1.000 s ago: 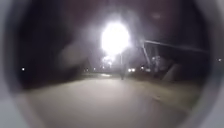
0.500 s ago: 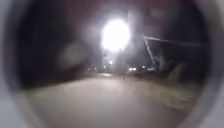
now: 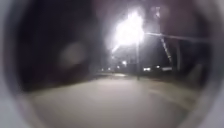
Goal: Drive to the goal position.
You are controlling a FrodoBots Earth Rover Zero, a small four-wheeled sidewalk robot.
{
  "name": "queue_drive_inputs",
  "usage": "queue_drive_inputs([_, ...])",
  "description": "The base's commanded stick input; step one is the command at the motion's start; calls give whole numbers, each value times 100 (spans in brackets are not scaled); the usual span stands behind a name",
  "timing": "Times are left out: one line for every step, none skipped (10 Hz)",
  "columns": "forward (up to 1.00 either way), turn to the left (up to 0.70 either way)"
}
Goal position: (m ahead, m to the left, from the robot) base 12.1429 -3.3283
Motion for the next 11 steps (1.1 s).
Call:
queue_drive_inputs([100, 0])
queue_drive_inputs([100, 0])
queue_drive_inputs([100, 0])
queue_drive_inputs([100, 0])
queue_drive_inputs([100, 0])
queue_drive_inputs([100, 0])
queue_drive_inputs([100, 0])
queue_drive_inputs([100, 0])
queue_drive_inputs([100, 0])
queue_drive_inputs([100, 0])
queue_drive_inputs([100, 0])
